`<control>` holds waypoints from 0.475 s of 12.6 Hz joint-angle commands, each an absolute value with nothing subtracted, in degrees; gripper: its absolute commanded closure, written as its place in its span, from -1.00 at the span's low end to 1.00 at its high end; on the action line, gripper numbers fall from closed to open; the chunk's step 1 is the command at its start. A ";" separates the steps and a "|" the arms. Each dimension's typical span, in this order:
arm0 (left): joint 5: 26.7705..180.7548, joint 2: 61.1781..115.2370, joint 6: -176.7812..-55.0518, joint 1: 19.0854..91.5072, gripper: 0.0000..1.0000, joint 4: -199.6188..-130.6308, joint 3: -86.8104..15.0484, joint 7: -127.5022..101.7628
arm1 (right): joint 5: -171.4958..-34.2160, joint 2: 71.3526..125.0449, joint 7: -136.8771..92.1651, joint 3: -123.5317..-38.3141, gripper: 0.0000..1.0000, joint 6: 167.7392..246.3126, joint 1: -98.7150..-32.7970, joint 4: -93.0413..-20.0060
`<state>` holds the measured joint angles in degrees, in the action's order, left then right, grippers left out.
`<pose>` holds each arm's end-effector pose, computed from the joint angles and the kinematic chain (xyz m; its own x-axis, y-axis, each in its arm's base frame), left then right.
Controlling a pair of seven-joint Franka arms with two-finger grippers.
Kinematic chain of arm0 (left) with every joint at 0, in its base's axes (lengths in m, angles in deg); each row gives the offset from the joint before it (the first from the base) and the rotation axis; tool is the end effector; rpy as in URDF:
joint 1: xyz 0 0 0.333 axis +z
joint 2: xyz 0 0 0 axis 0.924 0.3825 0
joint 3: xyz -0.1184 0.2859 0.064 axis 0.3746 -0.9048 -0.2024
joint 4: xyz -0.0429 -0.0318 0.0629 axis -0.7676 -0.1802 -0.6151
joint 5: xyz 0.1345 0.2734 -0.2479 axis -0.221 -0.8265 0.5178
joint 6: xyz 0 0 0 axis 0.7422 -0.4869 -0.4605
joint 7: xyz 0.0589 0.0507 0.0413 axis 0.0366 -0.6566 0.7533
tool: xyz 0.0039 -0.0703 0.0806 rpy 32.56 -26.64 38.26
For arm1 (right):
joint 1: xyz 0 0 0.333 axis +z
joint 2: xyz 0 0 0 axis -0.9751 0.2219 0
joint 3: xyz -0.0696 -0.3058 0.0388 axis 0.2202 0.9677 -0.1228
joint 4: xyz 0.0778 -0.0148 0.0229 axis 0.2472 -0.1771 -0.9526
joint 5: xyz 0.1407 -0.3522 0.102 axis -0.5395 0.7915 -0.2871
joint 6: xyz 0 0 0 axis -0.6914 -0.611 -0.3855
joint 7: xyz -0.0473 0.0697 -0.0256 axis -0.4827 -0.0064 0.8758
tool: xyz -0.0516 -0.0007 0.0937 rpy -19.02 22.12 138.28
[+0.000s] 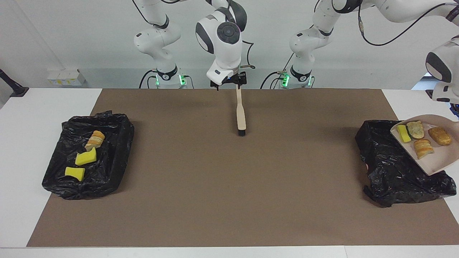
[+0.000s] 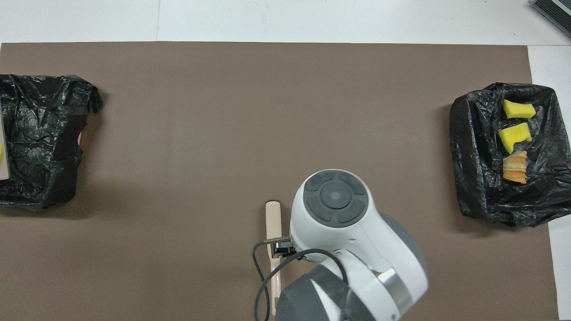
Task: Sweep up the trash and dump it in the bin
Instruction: 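Tilt the dustpan with the left gripper to dump debris into the bag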
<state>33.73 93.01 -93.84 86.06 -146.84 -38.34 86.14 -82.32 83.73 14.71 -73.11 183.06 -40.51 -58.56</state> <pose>0.6177 0.2435 0.5209 0.1511 -0.7306 -0.6659 -0.9874 -0.0795 -0.1369 0.4265 0.3326 0.4967 0.9556 0.0946 -0.2791 0.0878 -0.9955 -0.0368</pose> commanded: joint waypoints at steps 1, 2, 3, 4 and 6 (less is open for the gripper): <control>27.14 93.35 -90.66 82.99 1.00 -146.10 -39.08 82.91 | -81.14 82.87 7.65 -73.46 -1.00 178.99 -45.61 -53.77; 23.64 93.44 -88.91 82.29 1.00 -146.10 -39.08 82.30 | -80.36 81.81 4.13 -73.46 -1.00 179.08 -47.72 -53.67; 19.17 93.27 -86.72 80.97 1.00 -146.02 -39.00 79.59 | -78.53 80.85 -0.25 -73.46 -1.00 179.08 -49.48 -53.50; 16.60 93.18 -84.61 80.44 1.00 -146.01 -39.00 78.43 | -76.85 80.14 -4.65 -73.46 -1.00 179.08 -51.24 -53.32; 11.51 92.83 -80.38 78.16 1.00 -145.75 -39.00 78.16 | -75.61 79.26 -11.86 -73.20 -1.00 179.25 -55.36 -53.32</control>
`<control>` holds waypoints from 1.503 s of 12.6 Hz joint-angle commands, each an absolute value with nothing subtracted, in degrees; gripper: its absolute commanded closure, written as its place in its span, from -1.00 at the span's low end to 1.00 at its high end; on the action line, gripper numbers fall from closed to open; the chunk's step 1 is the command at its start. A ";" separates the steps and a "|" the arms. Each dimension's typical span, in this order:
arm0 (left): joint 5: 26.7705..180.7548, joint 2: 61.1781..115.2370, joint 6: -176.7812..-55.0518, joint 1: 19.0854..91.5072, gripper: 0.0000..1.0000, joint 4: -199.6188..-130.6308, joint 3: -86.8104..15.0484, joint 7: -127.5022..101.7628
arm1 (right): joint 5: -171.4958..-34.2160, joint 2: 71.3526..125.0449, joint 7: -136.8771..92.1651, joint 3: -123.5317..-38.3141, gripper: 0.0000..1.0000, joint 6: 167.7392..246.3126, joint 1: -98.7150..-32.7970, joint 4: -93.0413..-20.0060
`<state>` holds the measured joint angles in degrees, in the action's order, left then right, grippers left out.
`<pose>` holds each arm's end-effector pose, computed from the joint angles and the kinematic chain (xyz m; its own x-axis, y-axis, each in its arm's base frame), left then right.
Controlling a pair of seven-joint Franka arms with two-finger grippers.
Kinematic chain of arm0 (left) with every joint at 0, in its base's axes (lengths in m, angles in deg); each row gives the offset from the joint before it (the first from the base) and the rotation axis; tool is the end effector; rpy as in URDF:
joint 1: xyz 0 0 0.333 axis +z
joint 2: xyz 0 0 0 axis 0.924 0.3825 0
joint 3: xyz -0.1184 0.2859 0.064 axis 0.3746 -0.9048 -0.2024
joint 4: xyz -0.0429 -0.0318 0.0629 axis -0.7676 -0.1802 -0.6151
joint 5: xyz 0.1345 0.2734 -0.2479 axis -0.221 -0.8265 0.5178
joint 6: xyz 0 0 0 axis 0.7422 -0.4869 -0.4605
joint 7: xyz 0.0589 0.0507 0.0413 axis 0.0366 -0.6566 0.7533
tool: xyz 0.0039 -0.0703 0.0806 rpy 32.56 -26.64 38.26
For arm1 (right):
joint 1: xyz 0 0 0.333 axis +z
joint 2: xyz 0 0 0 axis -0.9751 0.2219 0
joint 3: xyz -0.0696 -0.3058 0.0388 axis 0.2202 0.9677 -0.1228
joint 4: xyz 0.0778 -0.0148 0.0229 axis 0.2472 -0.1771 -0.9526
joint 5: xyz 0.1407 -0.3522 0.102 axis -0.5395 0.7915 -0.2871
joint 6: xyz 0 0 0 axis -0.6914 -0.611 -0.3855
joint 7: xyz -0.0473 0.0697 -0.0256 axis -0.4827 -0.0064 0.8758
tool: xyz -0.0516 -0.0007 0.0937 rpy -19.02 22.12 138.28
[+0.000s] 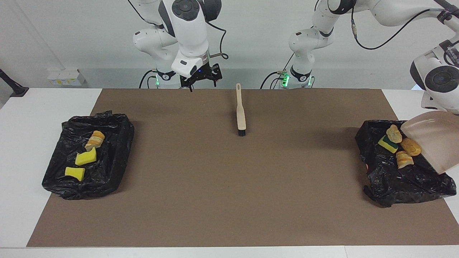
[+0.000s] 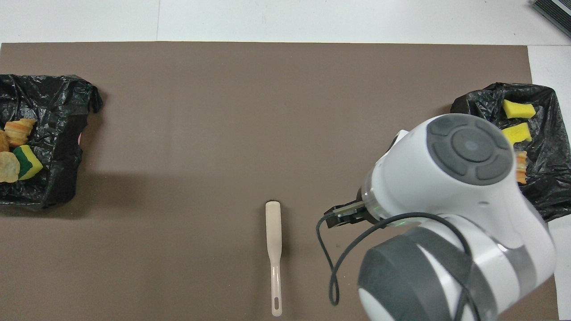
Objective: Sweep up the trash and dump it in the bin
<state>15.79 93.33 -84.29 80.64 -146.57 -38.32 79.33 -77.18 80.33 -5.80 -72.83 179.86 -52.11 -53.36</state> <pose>0.6241 0.2100 0.5275 0.0965 -0.4973 -0.8622 -0.9949 -0.0750 -0.0681 0.4822 0.2264 0.5655 0.9529 0.2668 -0.1440 0.2599 -0.9634 -0.0651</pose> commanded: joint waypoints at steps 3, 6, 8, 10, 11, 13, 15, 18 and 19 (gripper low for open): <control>9.37 90.73 -76.07 76.48 1.00 -145.22 -38.82 78.68 | -71.84 78.55 -20.91 -72.32 -1.00 179.52 -61.69 -53.32; 14.79 89.84 -72.99 74.73 1.00 -145.14 -38.12 78.69 | -70.33 78.64 -26.48 -71.88 -1.00 179.87 -67.58 -53.32; 20.76 89.92 -73.07 73.93 1.00 -145.05 -38.03 78.86 | -70.24 78.73 -26.49 -71.79 -1.00 180.22 -70.31 -53.23; 31.29 90.19 -74.04 74.02 1.00 -145.05 -37.94 78.51 | -70.33 79.07 -26.66 -71.96 -1.00 180.48 -73.56 -51.57; 35.17 90.28 -74.30 74.10 1.00 -145.05 -37.94 78.34 | -70.25 79.34 -26.75 -71.96 -1.00 180.48 -75.23 -51.13; 43.07 90.19 -77.36 74.28 1.00 -145.22 -38.03 77.55 | -70.24 79.34 -26.92 -71.96 -1.00 180.57 -78.14 -50.95; 49.07 90.71 -78.08 73.67 1.00 -146.01 -37.85 71.70 | -70.24 79.43 -27.88 -71.96 -1.00 180.66 -80.33 -50.77; 54.43 93.16 -78.78 67.45 1.00 -147.60 -37.85 52.21 | -71.03 79.43 -28.61 -72.23 -1.00 182.94 -81.67 -49.72; 56.28 94.13 -79.39 65.25 1.00 -147.51 -37.94 45.88 | -71.38 79.52 -24.85 -72.40 -1.00 182.07 -80.88 -48.06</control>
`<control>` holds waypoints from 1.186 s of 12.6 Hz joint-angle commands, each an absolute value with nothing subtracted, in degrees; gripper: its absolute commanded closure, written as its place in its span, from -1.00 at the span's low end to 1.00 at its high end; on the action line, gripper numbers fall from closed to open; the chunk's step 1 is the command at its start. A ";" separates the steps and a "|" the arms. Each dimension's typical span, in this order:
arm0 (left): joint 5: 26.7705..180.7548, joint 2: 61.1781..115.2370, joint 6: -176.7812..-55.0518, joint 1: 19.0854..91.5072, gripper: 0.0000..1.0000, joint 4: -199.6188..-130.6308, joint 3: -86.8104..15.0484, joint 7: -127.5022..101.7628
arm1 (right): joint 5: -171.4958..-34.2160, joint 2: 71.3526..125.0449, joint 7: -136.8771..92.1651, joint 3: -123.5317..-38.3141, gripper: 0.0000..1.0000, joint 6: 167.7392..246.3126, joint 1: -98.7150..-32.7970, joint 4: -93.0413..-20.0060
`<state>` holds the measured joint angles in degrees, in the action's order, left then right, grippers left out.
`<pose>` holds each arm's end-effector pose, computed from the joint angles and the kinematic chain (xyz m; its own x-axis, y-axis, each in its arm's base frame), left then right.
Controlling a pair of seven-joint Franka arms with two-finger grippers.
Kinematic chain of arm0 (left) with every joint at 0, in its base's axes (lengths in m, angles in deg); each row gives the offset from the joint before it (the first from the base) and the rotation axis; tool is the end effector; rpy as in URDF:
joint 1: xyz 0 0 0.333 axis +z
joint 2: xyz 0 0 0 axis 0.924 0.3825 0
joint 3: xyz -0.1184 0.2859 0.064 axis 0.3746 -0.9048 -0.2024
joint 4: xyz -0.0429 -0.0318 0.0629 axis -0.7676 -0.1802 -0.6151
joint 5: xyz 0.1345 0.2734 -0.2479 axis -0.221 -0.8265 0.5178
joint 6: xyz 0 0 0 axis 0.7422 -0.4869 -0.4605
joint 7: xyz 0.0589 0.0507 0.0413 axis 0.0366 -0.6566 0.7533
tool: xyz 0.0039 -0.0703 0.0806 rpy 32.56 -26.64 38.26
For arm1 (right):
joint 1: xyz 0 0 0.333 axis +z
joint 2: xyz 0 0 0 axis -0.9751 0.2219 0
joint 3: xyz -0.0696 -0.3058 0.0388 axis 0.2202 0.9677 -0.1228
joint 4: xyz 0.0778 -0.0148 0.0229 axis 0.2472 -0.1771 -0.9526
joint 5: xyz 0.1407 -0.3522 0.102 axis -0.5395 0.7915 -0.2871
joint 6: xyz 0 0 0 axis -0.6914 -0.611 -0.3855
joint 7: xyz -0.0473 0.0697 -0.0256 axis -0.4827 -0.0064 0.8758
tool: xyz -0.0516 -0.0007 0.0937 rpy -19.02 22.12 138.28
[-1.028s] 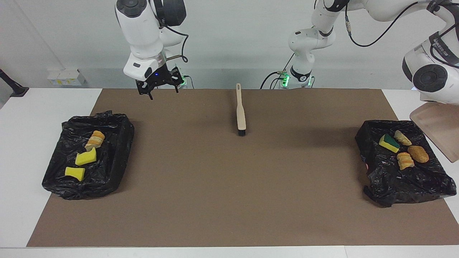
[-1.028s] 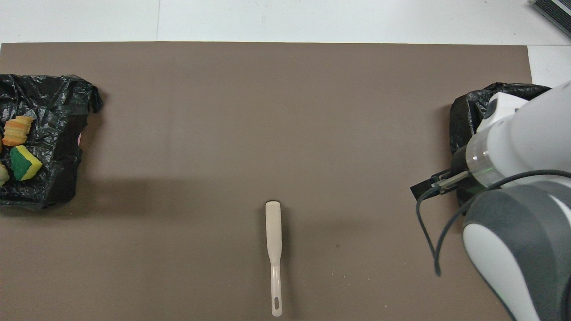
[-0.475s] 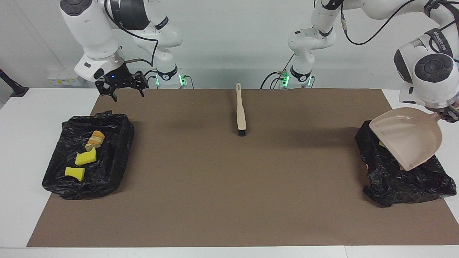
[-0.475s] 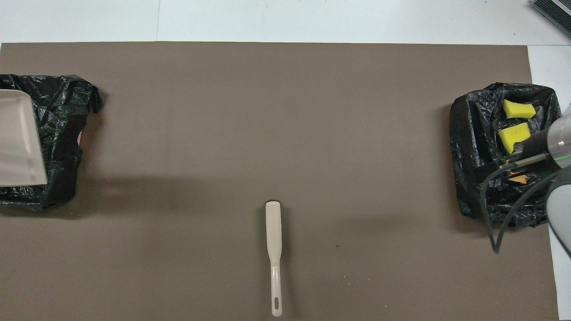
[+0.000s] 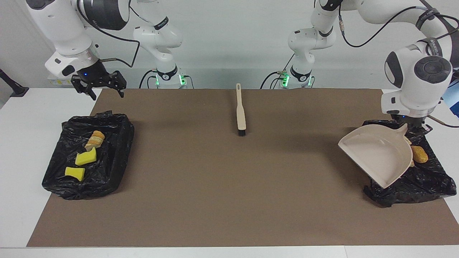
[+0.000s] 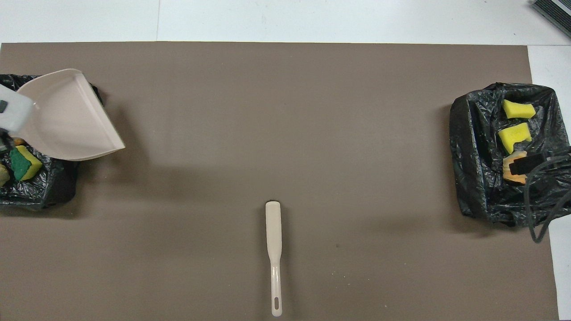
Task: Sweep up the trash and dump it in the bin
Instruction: 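Carry the empty dustpan back and lower it onto the table center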
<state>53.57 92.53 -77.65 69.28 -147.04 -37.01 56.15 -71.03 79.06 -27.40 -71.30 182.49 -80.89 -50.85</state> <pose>0.6298 0.0385 0.4904 0.4980 -0.7769 -0.3853 -0.8645 -0.4793 -0.1511 0.5319 -0.0601 0.6011 0.9921 0.1229 -0.0251 0.1232 -0.9923 0.0133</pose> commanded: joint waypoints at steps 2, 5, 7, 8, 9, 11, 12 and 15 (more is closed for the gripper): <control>60.32 95.81 -80.54 61.82 1.00 -147.34 -37.94 36.99 | -72.61 80.13 -15.29 -72.93 -1.00 179.45 -80.00 -45.59; 67.71 99.14 -80.54 56.29 1.00 -144.62 -38.03 23.37 | -73.94 79.87 -12.51 -73.02 -1.00 178.20 -78.59 -45.67; 68.51 100.20 -81.94 52.24 1.00 -144.52 -37.94 10.90 | -74.20 79.43 -12.42 -73.02 -1.00 178.20 -78.41 -46.11; 70.87 100.38 -82.38 50.39 1.00 -144.52 -37.94 6.14 | -74.37 79.52 -12.42 -73.02 -1.00 178.20 -78.32 -46.02; 71.94 100.73 -82.47 48.37 1.00 -144.26 -37.94 1.65 | -74.64 79.43 -12.42 -72.93 -1.00 178.02 -78.50 -46.11; 72.47 100.74 -84.31 45.03 1.00 -144.17 -37.94 -5.74 | -74.64 79.52 -12.34 -72.93 -1.00 178.11 -78.50 -46.11; 73.87 101.08 -84.41 43.36 1.00 -143.99 -38.03 -7.52 | -74.55 79.52 -12.42 -72.93 -1.00 178.11 -78.50 -46.11; 75.63 104.33 -83.97 39.40 1.00 -138.65 -37.94 -14.19 | -72.37 79.25 -12.42 -72.84 -1.00 177.76 -78.33 -46.46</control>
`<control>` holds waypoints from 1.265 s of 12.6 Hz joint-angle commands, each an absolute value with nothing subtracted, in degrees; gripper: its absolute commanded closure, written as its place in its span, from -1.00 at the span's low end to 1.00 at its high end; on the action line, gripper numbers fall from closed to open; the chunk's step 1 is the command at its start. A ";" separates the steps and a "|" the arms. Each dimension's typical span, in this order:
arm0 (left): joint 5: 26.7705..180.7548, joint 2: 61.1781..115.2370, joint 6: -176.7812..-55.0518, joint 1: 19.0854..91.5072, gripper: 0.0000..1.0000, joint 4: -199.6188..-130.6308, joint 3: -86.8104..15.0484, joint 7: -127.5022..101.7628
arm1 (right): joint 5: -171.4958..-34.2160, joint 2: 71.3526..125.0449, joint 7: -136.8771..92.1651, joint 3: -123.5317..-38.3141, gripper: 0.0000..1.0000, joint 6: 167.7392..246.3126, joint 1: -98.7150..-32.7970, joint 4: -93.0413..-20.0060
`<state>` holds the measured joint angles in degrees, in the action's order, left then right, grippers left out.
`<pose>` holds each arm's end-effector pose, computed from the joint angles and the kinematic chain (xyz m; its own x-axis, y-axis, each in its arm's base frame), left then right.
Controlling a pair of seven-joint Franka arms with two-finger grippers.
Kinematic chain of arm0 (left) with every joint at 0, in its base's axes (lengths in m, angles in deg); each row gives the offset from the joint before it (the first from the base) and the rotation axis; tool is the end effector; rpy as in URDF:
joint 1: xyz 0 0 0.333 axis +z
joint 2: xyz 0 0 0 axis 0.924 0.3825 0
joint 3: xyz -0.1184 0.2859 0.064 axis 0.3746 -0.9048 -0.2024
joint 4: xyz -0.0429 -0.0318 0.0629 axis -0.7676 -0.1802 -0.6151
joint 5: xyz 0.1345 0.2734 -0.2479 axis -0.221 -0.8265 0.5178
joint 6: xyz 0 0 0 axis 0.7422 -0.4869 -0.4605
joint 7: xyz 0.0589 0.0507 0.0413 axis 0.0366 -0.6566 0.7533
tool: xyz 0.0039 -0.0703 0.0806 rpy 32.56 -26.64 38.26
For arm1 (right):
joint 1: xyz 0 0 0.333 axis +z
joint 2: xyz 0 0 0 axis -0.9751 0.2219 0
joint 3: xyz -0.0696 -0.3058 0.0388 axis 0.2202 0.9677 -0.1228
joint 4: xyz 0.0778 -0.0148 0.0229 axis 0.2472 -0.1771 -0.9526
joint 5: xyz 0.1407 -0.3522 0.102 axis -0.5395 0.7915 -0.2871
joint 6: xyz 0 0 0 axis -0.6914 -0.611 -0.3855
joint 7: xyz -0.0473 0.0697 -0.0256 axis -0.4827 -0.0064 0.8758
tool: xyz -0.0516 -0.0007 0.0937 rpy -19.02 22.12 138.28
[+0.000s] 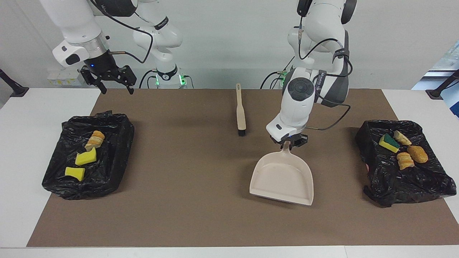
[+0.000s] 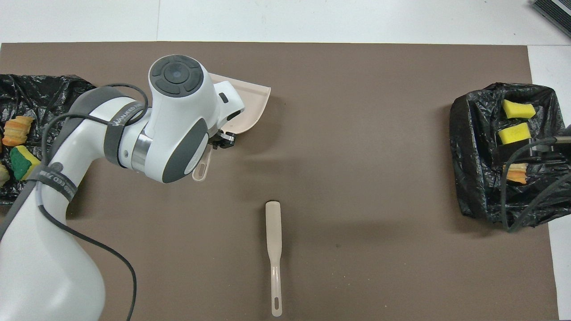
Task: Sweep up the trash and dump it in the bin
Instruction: 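Carry the empty dustpan back and lower it onto the table center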
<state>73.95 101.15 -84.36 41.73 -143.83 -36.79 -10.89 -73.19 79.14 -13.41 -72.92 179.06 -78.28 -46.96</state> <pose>0.5942 -0.3040 0.4209 0.9615 -0.2695 -0.0538 -0.2730 -0.9591 -0.0750 0.5316 -0.0162 0.6273 0.9987 -0.0481 -0.0149 -0.0483 -0.9987 -0.0169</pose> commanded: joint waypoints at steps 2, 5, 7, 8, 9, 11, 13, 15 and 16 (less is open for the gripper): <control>76.86 104.78 -83.53 38.34 1.00 -137.23 -37.94 -17.36 | -70.51 79.25 -12.42 -73.11 -1.00 178.02 -78.24 -46.46; 79.06 106.79 -83.44 37.19 1.00 -133.81 -37.94 -21.67 | -71.64 79.34 -12.42 -73.02 -1.00 178.02 -77.62 -46.29; 79.68 107.24 -83.70 36.23 1.00 -133.62 -37.94 -21.95 | -71.65 79.34 -12.34 -72.84 -1.00 178.02 -77.71 -46.29; 79.68 107.50 -83.97 36.22 1.00 -133.36 -37.94 -21.95 | -71.74 79.34 -12.42 -72.84 -1.00 178.02 -77.71 -46.29; 79.68 109.42 -83.62 36.14 1.00 -132.05 -38.03 -22.04 | -71.65 79.34 -12.42 -72.84 -1.00 178.02 -77.71 -46.29; 79.68 110.93 -83.26 35.52 1.00 -130.90 -37.94 -22.04 | -71.65 79.34 -12.42 -72.84 -1.00 178.02 -77.71 -46.29; 79.68 112.33 -84.14 35.43 1.00 -130.55 -37.94 -22.21 | -71.65 79.34 -12.42 -72.84 -1.00 178.02 -77.71 -46.29; 79.59 114.09 -85.02 34.12 1.00 -130.46 -38.03 -23.96 | -71.65 79.34 -12.42 -72.84 -1.00 178.02 -77.71 -46.29; 79.59 114.36 -85.55 34.11 1.00 -130.54 -37.94 -24.49 | -71.65 79.34 -12.42 -72.84 -1.00 178.11 -77.71 -46.29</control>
